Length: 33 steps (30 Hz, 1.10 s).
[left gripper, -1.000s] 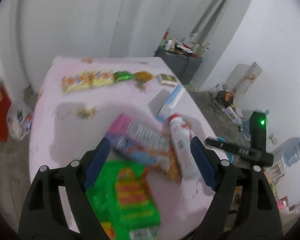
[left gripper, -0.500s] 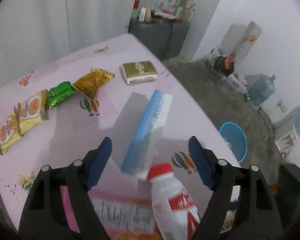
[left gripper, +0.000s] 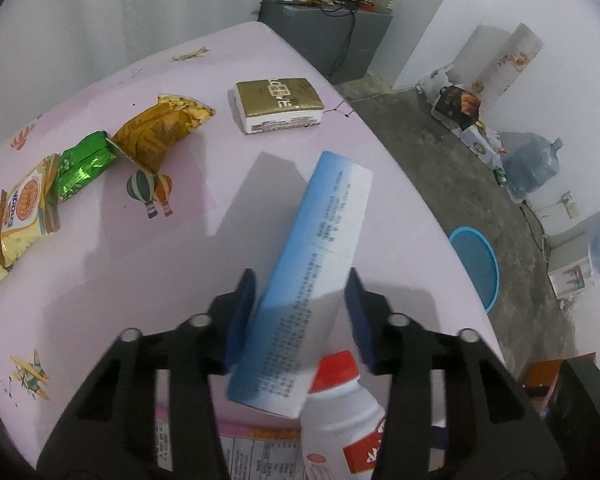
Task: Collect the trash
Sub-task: 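Grasp the blue-and-white box with the left tool while the right tool grasps the AD bottle, then carry box and AD bottle to the blue wastebasket and open both tools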
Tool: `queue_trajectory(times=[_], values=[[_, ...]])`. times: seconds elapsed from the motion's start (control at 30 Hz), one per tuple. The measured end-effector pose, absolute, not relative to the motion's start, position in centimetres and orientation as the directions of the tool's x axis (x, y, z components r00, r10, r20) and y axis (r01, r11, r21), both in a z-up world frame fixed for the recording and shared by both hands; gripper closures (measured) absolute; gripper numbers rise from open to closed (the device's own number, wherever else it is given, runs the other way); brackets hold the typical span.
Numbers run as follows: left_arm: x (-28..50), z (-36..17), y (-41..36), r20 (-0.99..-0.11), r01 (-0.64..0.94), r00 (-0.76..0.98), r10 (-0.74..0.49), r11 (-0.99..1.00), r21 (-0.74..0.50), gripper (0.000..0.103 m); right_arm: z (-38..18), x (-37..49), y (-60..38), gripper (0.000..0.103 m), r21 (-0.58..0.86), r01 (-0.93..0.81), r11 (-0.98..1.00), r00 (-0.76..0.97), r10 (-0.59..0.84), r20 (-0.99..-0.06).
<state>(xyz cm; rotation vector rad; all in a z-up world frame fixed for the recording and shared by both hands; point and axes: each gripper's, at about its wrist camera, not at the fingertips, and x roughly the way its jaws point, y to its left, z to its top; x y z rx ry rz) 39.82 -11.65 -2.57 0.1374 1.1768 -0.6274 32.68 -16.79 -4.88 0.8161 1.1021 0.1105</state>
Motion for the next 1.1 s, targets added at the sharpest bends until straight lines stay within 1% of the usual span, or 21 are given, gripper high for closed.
queue_trajectory(times=[0.23,0.3,0.47,0.6,0.8,0.93,1.1], values=[[40.2,-3.1,-11.5,-0.893,0.502,0.227,-0.388,0.833,-0.234,0.065,-5.5,33.1,-16.8,0.027,0.653,0.317,0.687,0.474,0.482,-0.737],[40.3,-3.5,-11.6,-0.899,0.499,0.221,-0.378,0.836,-0.229,0.065,-5.7,33.2,-17.0,0.033,0.666,0.317,0.676,0.477,0.493,-0.728],[40.2,-3.6,-11.4,-0.895,0.484,0.24,-0.376,0.846,-0.225,0.068,-5.3,32.4,-17.5,0.043,0.687,0.317,0.654,0.501,0.5,-0.706],[39.6,-3.0,-10.8,-0.89,0.471,0.254,-0.379,0.852,-0.229,0.069,-4.8,31.5,-18.1,0.043,0.679,0.322,0.659,0.513,0.481,-0.711],[37.6,-1.6,-9.8,-0.882,0.462,0.269,-0.386,0.855,-0.233,0.069,-4.2,28.9,-19.3,0.043,0.7,0.334,0.631,0.544,0.477,-0.69],[35.2,-0.3,-9.1,-0.871,0.472,0.282,-0.403,0.849,-0.24,0.069,-3.4,26.4,-20.1,0.044,0.706,0.351,0.615,0.576,0.453,-0.681],[31.0,1.2,-8.5,-0.854,0.49,0.292,-0.43,0.834,-0.253,0.069,-2.8,23.4,-21.0,0.044,0.676,0.377,0.634,0.596,0.393,-0.7]])
